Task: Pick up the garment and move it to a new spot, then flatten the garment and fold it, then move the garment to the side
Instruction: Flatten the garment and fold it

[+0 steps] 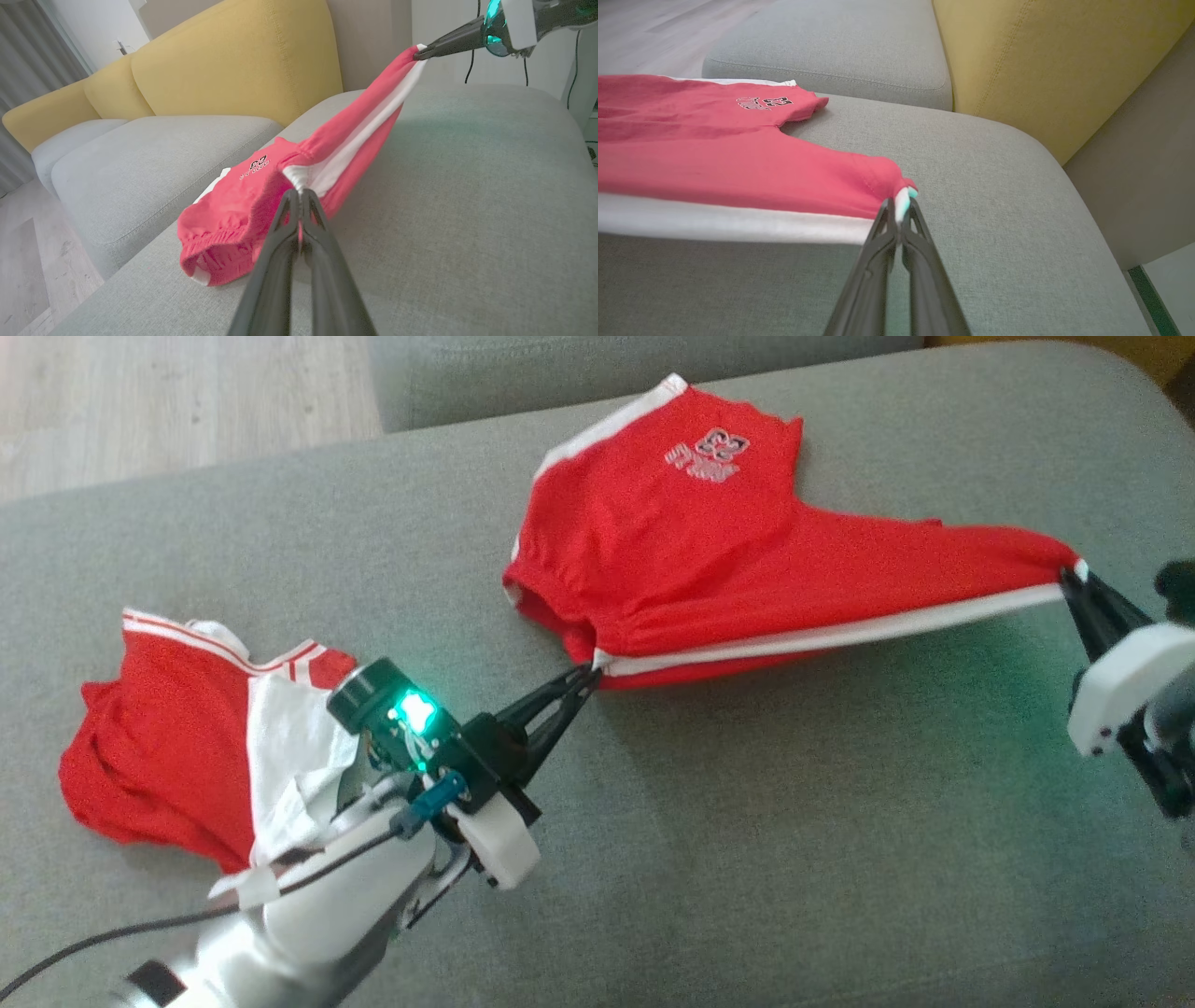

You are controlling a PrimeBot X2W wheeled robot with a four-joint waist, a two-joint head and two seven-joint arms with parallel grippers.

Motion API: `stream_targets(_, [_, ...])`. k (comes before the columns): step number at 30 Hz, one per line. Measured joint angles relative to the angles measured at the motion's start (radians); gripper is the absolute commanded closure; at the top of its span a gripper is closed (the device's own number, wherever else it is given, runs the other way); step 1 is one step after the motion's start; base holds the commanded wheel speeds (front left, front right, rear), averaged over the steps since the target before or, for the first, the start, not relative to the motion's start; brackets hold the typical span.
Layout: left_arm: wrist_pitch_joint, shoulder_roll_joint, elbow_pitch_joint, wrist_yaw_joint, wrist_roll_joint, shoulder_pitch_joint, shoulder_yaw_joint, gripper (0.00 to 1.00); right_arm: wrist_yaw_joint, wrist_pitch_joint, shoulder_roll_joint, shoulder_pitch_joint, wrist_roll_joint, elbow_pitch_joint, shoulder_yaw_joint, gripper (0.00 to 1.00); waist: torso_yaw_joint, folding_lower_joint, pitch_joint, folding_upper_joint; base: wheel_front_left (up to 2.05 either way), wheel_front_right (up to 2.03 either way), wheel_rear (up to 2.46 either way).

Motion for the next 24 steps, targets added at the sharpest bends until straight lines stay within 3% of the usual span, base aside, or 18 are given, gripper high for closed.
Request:
stream_targets(11, [0.088, 0.046, -0.182, 0.062, -0.009, 0.085, -0.033, 1.00, 0.000, 0.027, -0.012, 0.188, -0.046, -0.177, -0.175, 1.00, -0.001, 0.0001, -0.010, 0.0000, 0.00, 0.00, 0.00])
stream_targets(16, [0.099, 0.059, -0.207, 0.086, -0.019, 0.084, -0.020, 1.00, 0.000, 0.047, 0.011, 0.192, -0.122, -0.268, -0.258, 1.00, 0.005, 0.0002, 0.027, 0.0000, 0.00, 0.00, 0.00])
stream_targets(24, [0.115, 0.060, -0.218, 0.087, -0.032, 0.001, 0.015, 1.00, 0.000, 0.073, 0.067, 0.111, -0.236, -0.346, -0.355, 1.00, 0.030, 0.0004, 0.119, 0.0000, 0.00, 0.00, 0.00])
